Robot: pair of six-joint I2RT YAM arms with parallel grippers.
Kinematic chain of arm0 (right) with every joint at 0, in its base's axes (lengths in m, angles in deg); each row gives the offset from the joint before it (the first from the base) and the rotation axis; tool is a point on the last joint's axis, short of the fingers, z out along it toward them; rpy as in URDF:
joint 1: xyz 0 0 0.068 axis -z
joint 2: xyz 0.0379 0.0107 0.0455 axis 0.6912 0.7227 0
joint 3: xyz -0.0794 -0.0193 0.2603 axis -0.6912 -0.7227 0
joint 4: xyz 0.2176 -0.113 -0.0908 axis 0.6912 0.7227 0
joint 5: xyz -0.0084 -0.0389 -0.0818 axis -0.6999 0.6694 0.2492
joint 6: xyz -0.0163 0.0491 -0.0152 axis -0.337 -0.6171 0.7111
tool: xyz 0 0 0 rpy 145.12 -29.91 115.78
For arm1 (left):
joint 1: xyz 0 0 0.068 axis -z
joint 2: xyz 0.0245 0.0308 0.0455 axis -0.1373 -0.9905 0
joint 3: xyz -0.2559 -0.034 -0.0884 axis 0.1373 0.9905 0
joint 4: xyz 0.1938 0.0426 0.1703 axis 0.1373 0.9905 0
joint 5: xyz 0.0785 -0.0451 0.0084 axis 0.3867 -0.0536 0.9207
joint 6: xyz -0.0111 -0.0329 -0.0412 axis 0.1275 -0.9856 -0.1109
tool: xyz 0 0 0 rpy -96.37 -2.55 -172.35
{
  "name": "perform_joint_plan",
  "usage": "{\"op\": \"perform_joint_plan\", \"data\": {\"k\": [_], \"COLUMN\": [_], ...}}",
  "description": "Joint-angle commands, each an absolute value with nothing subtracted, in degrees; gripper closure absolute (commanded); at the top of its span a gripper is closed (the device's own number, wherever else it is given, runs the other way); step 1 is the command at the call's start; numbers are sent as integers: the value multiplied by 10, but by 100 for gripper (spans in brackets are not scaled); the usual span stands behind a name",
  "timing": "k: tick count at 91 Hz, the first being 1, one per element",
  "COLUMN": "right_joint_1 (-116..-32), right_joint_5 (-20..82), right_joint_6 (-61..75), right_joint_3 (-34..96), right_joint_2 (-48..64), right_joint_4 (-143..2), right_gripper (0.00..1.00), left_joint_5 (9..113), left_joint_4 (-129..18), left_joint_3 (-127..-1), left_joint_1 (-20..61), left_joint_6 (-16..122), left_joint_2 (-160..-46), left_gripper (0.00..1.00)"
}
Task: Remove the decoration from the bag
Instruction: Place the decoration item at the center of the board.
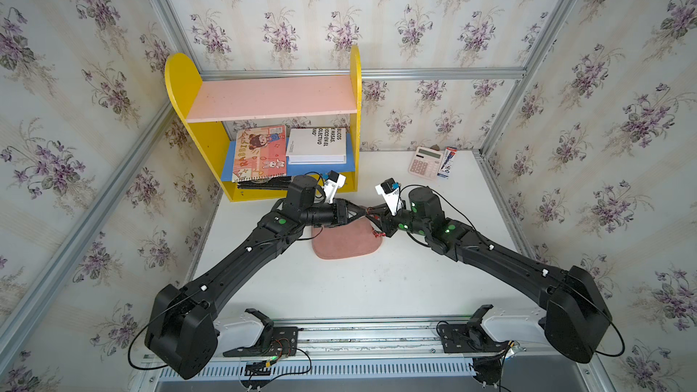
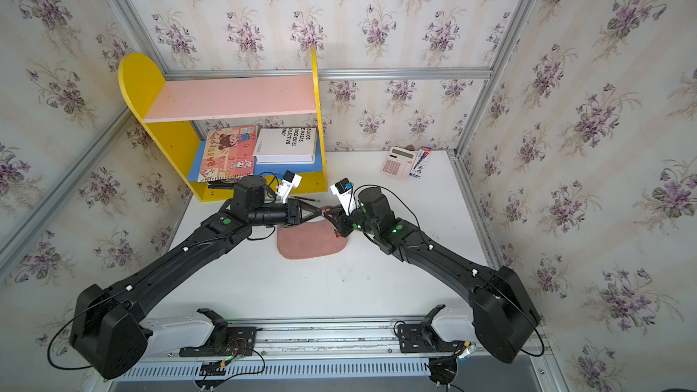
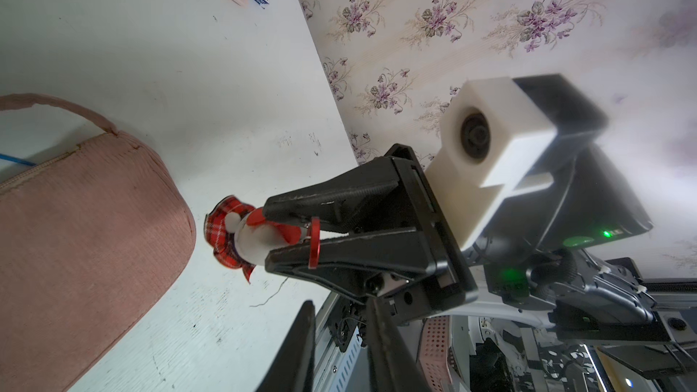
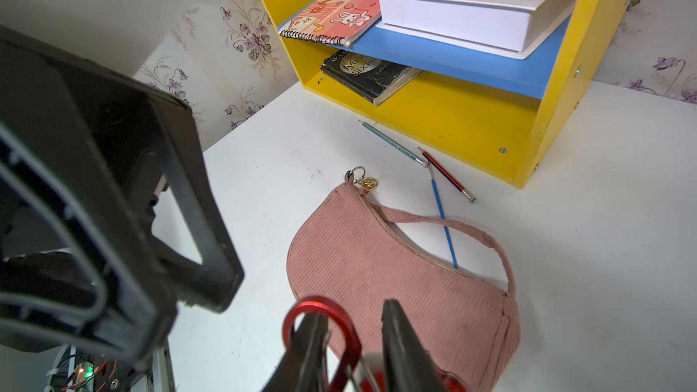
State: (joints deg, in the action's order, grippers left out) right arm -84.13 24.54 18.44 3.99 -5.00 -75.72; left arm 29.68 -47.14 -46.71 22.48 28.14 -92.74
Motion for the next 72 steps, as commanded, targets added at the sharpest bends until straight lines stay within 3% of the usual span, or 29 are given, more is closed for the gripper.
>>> {"op": "perform_joint_plan", "data": {"k": [1, 72], "right_joint_1": [-851, -875], "right_joint_5": [253, 276], "right_joint_6": [208, 232], "right_joint_3": [45, 65], "right_joint_2": [-50, -39], "right_joint_4": [-767, -746], "right_gripper": [72, 73], "left_joint_5": [285, 288], "left_joint_4": [-485, -433], "left_joint_3": [-480, -490], "left_joint_1": [223, 223], "left_joint_6": [275, 338], "left_joint_2": [-937, -961], "left_gripper": [73, 85]}}
